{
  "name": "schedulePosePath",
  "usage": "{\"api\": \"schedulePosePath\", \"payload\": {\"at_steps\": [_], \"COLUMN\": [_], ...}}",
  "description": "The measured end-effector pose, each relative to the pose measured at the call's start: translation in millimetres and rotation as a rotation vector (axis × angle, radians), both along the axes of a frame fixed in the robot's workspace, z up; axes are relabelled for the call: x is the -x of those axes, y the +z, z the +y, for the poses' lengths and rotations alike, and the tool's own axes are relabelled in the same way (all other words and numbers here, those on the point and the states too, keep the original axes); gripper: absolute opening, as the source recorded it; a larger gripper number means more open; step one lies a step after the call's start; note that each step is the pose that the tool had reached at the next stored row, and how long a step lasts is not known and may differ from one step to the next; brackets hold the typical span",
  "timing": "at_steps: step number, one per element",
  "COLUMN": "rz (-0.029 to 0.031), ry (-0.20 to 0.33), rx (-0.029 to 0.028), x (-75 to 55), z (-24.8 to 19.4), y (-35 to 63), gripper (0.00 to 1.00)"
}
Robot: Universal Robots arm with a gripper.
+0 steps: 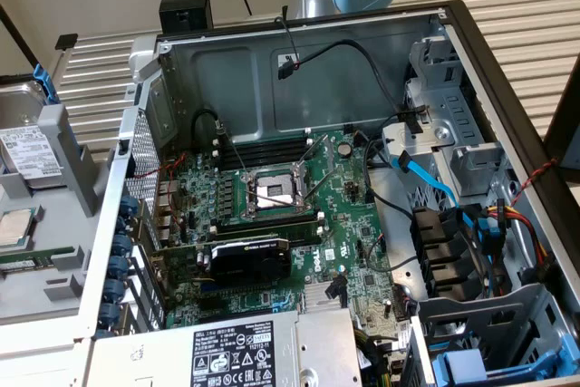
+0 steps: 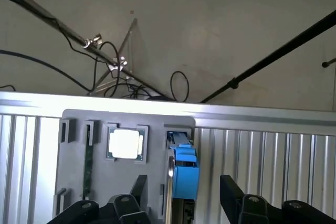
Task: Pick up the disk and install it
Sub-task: 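Pick up the disk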
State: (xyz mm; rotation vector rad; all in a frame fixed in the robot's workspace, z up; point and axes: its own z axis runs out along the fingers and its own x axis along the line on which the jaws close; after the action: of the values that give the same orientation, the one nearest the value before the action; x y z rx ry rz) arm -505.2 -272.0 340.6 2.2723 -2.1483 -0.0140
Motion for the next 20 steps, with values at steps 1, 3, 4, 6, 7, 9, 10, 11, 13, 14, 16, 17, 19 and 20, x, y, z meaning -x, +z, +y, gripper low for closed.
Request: {"api": "schedulePosePath", "payload": {"at_steps": [1,3,4,6,7,9,10,11,13,14,16,17,19,20], "rz": [-0.0097,-0.0231,-0.0258,-0.0274,-0.0277,-0.0276,-0.0276,-0.0276,-0.0276,-0.0274,-0.0268,-0.0263,-0.0235,-0.0208], "ry": [0.0,0.0,0.0,-0.006,-0.013,-0.046,-0.062,-0.078,-0.102,-0.108,-0.113,-0.114,-0.115,-0.115], "rx": [0.0001,0.0001,0.0,-0.0001,-0.0003,-0.0015,-0.0016,-0.0016,-0.0045,-0.0079,-0.016,-0.0186,-0.0203,-0.0201], "x": [0.1,0.7,1.2,1.5,1.5,1.6,1.6,1.6,1.5,1.5,1.5,1.5,1.6,1.5], "z": [0.0,0.0,-0.1,-0.1,-0.1,0.0,0.0,0.0,-0.1,-0.1,0.0,0.0,0.0,-0.1], "y": [-0.4,-2.2,-3.5,-6.5,-7.8,-10.9,-12.4,-13.9,-16.7,-17.8,-20.0,-21.3,-24.2,-25.5], "gripper": [0.66,0.66,0.66,0.66,0.66,0.66,0.66,0.66,0.66,0.66,0.66,0.66,0.66,0.66]}}
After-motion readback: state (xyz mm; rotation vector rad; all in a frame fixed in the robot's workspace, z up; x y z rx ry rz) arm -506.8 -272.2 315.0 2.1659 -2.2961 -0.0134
